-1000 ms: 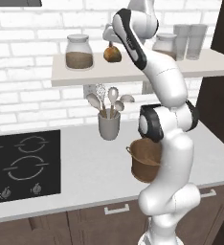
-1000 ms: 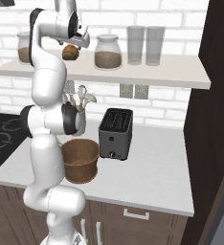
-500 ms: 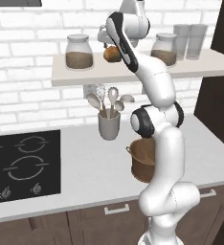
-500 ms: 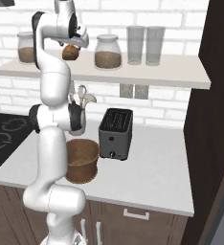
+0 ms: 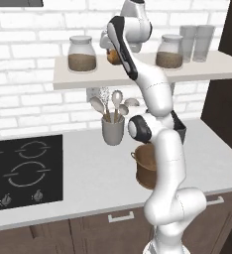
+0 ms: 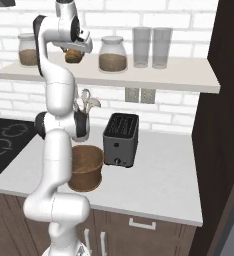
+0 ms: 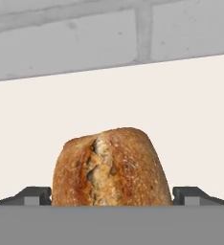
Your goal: Open the cabinet, pick up the bread from the cabinet and place it in the basket. Then move the basket to the dining counter.
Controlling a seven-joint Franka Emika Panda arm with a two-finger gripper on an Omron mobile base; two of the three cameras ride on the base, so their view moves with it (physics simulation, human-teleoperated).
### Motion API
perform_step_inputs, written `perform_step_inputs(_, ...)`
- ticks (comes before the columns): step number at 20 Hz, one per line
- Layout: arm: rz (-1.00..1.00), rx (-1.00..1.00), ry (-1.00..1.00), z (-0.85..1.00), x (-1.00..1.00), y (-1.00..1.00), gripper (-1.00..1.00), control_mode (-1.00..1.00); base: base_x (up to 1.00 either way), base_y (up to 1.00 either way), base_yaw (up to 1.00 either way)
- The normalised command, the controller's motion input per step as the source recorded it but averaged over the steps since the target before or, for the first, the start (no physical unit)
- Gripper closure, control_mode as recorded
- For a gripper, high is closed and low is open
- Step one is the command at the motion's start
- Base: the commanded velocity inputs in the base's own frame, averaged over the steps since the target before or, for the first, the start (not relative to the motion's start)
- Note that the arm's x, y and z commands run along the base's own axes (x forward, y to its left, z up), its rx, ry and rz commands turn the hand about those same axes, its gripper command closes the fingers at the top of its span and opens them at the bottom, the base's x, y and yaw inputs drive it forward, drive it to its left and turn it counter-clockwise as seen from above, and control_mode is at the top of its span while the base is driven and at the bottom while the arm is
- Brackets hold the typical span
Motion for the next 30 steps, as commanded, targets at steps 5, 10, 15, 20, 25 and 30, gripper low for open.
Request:
perform_step_inputs(5,0.0,0.0,0.06,-0.16,0.0,0.0,-1.0,-1.0,0.0,0.0,0.0)
perform_step_inputs(10,0.0,0.0,0.08,-0.04,0.0,0.0,1.0,-1.0,0.0,0.0,0.0)
perform_step_inputs(15,0.0,0.0,0.0,0.0,-0.18,0.0,1.0,-1.0,0.0,0.0,0.0)
perform_step_inputs(20,-0.02,0.0,-0.1,0.0,-0.99,0.0,1.0,-1.0,0.0,0.0,0.0)
perform_step_inputs(25,0.0,-0.02,-0.01,0.0,-1.0,-0.07,1.0,-1.0,0.0,0.0,0.0)
perform_step_inputs(30,0.0,-0.09,0.28,0.13,-0.88,-0.19,1.0,-1.0,0.0,0.0,0.0)
